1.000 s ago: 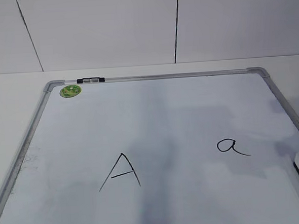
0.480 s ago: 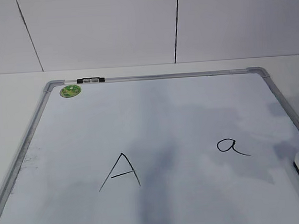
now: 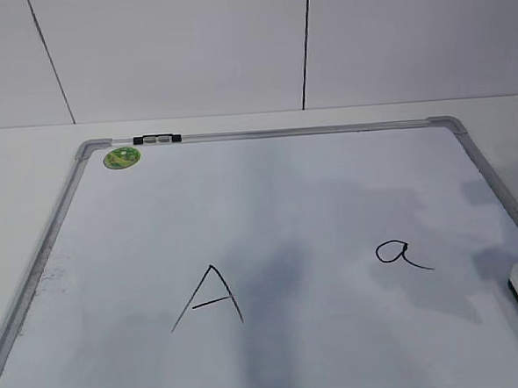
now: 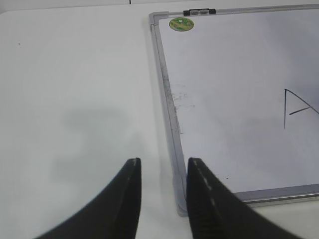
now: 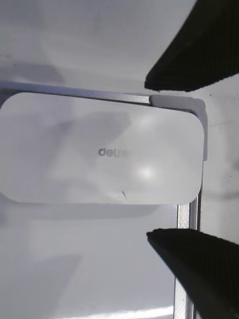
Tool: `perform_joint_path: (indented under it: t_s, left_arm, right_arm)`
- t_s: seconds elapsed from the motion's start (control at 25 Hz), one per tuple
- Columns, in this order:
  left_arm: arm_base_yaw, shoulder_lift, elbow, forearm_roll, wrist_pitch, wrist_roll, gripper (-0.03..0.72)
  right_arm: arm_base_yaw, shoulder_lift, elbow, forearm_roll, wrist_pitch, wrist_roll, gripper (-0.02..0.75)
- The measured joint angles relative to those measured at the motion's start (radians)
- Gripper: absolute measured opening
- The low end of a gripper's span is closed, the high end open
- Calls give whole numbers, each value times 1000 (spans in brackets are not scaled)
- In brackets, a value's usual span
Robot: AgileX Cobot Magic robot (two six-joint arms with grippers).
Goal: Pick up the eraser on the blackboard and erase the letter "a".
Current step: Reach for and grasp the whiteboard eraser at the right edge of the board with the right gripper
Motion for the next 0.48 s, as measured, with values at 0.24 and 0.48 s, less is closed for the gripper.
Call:
perform_joint_path:
  t_s: [0.24,0.48]
  left_arm:
    - [0,0,0,0,0,0,235]
    - [0,0,0,0,0,0,235]
  right_arm:
    - [0,48,0,10,-19,-26,680]
    - [0,102,-2,11,-50,-32,679]
